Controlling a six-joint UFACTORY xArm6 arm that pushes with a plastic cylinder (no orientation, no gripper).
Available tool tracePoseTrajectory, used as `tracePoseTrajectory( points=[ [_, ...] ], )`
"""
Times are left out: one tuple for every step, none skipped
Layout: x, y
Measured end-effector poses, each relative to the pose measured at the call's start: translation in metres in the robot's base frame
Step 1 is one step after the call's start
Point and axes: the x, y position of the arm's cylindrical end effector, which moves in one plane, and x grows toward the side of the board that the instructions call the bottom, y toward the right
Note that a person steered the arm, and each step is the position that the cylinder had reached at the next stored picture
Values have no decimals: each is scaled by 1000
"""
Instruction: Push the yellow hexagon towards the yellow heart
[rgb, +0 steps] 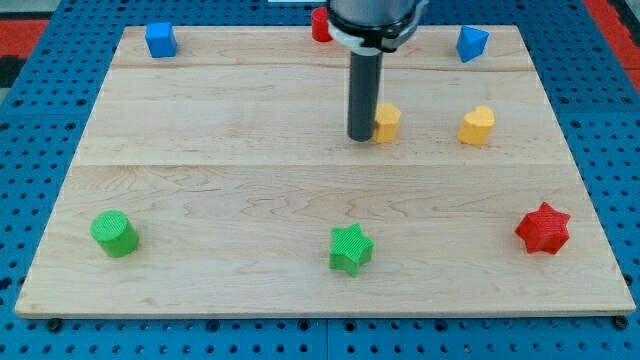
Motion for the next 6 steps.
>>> tracePoseTrajectory(
  points=[
    [-3,21],
    [-2,37],
    [-27,11],
    [-35,22],
    [-24,52],
    [-21,53]
  ],
)
